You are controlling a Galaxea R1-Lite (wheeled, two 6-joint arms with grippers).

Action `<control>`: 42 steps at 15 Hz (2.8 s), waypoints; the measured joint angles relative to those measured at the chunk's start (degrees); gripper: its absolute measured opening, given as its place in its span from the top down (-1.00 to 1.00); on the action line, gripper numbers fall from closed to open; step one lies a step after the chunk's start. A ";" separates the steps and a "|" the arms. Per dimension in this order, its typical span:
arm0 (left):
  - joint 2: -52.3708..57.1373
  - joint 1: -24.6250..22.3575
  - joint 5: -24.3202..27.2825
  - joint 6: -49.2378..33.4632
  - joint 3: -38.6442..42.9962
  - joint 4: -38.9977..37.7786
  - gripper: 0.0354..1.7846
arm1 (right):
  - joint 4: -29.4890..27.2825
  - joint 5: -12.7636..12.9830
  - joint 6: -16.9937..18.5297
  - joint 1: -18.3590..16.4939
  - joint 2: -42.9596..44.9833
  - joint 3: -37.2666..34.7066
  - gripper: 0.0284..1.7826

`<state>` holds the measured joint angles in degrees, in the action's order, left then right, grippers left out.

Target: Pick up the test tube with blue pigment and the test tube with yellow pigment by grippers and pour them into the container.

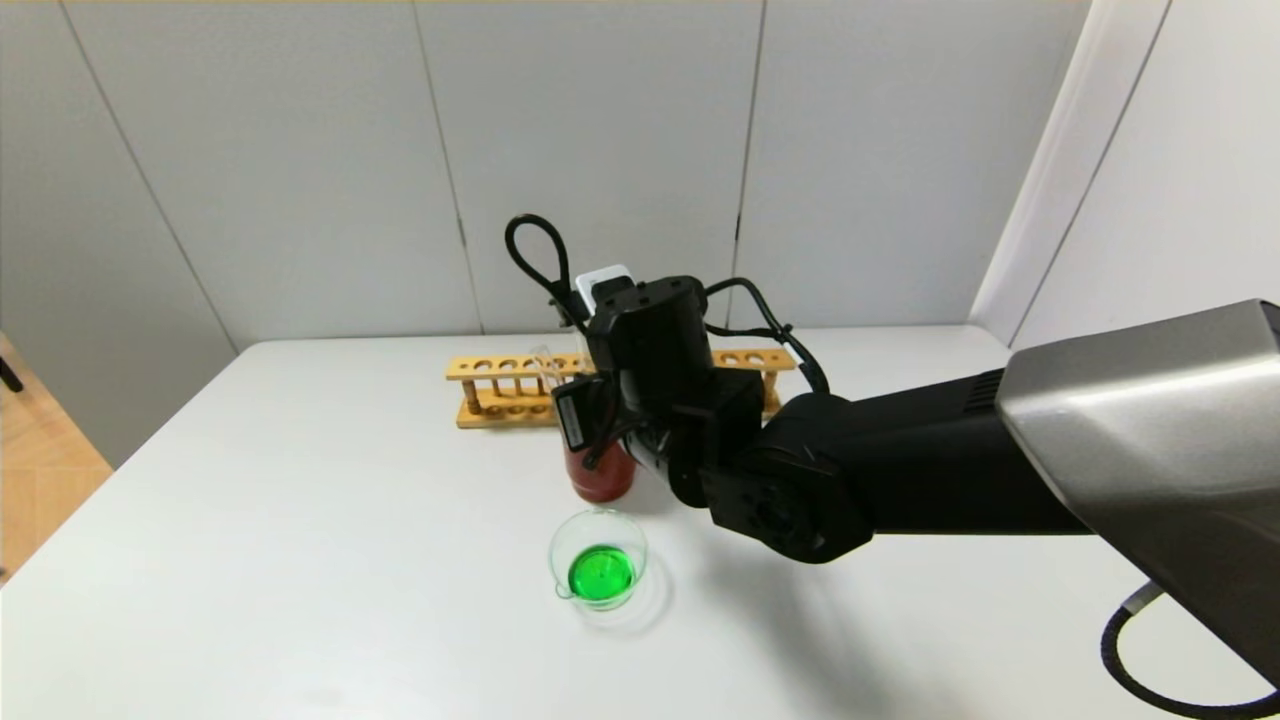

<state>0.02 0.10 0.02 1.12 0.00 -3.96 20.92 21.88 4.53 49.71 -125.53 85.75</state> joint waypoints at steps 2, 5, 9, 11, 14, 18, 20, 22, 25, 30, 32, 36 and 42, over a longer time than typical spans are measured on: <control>0.00 -0.05 -0.02 0.00 0.00 0.00 -0.91 | 0.00 -0.02 0.09 0.04 -0.02 -0.48 0.71; 0.00 -0.05 -0.02 0.02 0.00 -0.02 -0.91 | 0.02 -0.66 -0.18 0.04 -0.02 -0.83 0.56; 0.00 -0.05 -0.02 0.00 0.00 0.00 -0.91 | -0.04 -0.69 -0.11 0.09 -0.02 -0.94 -0.07; 0.00 -0.02 -0.02 0.02 0.00 0.02 -0.91 | 0.00 -0.67 -0.11 0.09 0.09 -0.96 -0.46; 0.00 0.00 -0.02 0.02 0.00 0.02 -0.91 | 0.02 -0.67 -0.11 0.04 0.61 -0.85 -0.83; 0.00 -0.02 0.00 0.02 0.00 0.02 -0.91 | 0.02 -0.44 -0.62 -0.49 3.89 -0.63 -0.95; 0.00 -0.02 0.00 0.00 0.00 0.00 -0.91 | 0.05 -0.20 -0.62 -0.85 6.68 -0.78 -0.95; 0.00 -0.05 -0.02 0.02 0.00 0.02 -0.91 | 0.00 -0.11 -0.57 -1.48 9.65 -1.46 -0.95; 0.00 -0.02 -0.02 0.02 0.00 0.00 -0.91 | -0.02 -0.09 -0.49 -3.00 13.85 -3.41 -0.95; 0.00 -0.05 -0.02 0.02 0.00 0.00 -0.91 | 2.56 0.55 0.06 -6.12 19.25 -10.50 -0.95; 0.00 -0.02 -0.02 0.00 0.00 0.00 -0.91 | 6.62 0.66 -0.24 -6.72 20.48 -13.15 -0.95; 0.00 -0.02 -0.02 0.02 0.00 0.00 -0.91 | 6.83 0.68 -0.49 -9.34 22.64 -15.19 -0.95; 0.00 0.00 -0.02 0.00 0.00 0.02 -0.91 | 6.53 1.27 -5.24 -15.54 30.11 -17.51 -0.95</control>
<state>0.02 0.10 0.00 1.12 0.00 -3.94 27.45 23.15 -0.71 34.17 -95.42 68.24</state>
